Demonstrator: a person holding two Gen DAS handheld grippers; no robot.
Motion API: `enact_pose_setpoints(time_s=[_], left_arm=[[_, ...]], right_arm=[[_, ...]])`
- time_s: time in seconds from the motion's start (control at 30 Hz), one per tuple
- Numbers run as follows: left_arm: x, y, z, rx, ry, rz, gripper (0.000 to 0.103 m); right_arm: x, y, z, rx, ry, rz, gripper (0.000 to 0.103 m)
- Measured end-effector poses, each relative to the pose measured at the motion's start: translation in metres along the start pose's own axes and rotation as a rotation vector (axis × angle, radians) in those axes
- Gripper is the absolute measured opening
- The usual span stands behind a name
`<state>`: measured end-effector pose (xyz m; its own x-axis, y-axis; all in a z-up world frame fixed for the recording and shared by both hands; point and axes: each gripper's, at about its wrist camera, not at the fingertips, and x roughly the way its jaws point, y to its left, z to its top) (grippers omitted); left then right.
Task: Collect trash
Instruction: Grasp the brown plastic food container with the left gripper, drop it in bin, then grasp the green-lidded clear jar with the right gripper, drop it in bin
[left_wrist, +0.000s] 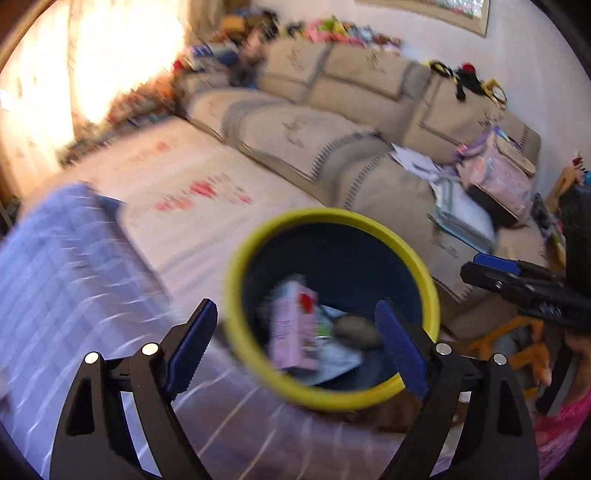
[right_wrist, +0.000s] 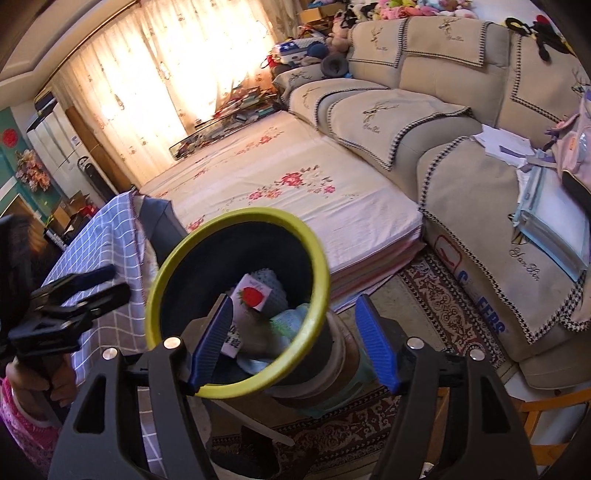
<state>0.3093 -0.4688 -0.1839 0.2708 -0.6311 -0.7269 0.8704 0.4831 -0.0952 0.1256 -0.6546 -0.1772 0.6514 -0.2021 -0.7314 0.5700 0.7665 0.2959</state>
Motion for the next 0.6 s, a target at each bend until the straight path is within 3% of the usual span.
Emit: enact_pose_setpoints(time_s=[0.17,0.37,0.43,0.53,0.6], left_arm=[[-0.093,0.033,-0.046,-0.059,-0.172,0.163,0.092],[-0.204,0.108,-0.109,-0.276,-0.330,0.335,0.093],[-0.238,0.134,-0.132,-0.335,-0.379,0.434,0.094],[-0.269,0.169,-0.163,-0.390,-0.406,0.579,0.096],[-0.283,0.193,-0.181,-0.442,-0.406,0.634,0.096]], right_arm=[[0.018,0.035,-0.004,-0.061,0.042,0.045,0.066],[0.034,0.113,-0.011,-0.179,0.074,0.141,0.066],[0.037,0.150,-0.015,-0.237,0.083,0.188,0.066],[0.038,0.202,-0.023,-0.320,0.092,0.255,0.066],[0.036,0.244,-0.034,-0.391,0.097,0.313,0.066]])
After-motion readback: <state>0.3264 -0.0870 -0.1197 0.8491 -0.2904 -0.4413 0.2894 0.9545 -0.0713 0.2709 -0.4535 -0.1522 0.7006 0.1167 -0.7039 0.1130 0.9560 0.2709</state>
